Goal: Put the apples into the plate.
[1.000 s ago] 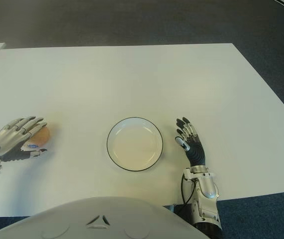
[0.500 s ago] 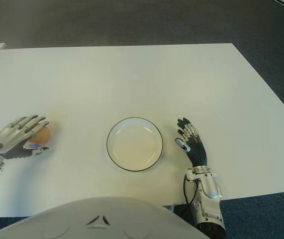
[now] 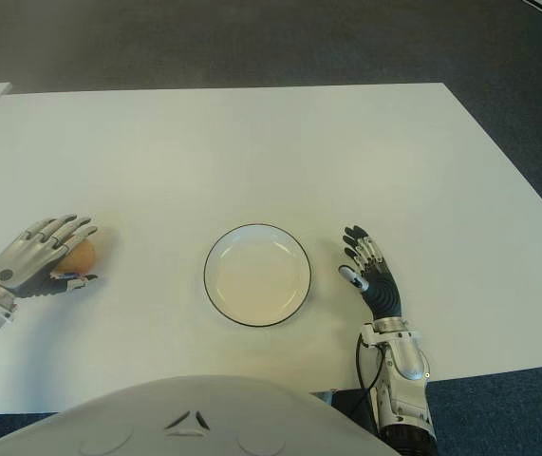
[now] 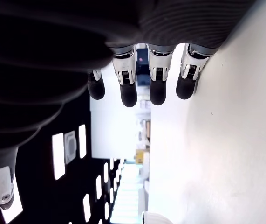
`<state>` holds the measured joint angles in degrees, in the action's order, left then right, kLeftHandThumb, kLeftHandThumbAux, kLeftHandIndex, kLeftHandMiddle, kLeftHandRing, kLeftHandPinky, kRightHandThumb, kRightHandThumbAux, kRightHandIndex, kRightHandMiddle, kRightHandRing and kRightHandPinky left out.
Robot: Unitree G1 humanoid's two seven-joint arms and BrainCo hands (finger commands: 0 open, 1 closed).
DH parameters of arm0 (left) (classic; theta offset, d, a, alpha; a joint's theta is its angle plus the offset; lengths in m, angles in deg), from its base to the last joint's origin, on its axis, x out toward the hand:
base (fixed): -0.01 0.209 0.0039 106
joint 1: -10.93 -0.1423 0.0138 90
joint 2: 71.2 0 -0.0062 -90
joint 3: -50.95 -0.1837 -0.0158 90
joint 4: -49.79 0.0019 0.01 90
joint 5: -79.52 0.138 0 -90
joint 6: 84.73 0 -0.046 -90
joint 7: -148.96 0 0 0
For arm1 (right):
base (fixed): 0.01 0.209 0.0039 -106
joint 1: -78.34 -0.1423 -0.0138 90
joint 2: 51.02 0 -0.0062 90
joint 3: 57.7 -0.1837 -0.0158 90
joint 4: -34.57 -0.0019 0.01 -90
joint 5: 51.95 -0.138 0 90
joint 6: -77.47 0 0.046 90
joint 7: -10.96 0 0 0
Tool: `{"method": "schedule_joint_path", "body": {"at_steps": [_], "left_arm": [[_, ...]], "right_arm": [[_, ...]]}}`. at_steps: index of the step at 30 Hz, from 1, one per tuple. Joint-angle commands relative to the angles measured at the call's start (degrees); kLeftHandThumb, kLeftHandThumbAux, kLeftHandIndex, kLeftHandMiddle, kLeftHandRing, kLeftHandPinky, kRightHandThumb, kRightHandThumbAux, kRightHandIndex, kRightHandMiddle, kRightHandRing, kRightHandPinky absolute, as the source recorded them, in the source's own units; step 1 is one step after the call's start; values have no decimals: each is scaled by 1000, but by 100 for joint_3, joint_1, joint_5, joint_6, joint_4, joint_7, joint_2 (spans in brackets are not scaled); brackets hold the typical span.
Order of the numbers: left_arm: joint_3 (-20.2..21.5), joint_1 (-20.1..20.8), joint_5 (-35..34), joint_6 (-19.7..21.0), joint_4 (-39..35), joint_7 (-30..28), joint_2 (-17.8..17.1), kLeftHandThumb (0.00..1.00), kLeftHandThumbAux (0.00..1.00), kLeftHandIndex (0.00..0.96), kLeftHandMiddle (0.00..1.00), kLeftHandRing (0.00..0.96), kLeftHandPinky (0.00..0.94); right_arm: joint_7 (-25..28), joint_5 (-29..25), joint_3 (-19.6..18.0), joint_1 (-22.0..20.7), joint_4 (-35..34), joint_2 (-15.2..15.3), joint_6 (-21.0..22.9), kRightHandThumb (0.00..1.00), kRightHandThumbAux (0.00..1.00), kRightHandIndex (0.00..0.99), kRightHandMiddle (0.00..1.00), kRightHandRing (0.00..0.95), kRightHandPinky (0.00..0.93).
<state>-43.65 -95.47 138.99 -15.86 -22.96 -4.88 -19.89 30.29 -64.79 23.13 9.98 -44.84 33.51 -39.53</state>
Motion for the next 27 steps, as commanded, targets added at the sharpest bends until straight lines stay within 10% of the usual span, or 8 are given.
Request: {"method": "schedule_joint_path", "body": {"at_steps": [1,27], "left_arm": [[-281,52,52,108,239,-39,23,292,284,53,0,0,23],[-1198,653,10,561,1239,451,229,325,305,97,56,39,100]], "right_arm": [[51,-22,-9,173,310,-28,237,196,545,40,123,88,69],[163,-195,-217,244,255,11,238,221,555,53,131,98,96]]}}
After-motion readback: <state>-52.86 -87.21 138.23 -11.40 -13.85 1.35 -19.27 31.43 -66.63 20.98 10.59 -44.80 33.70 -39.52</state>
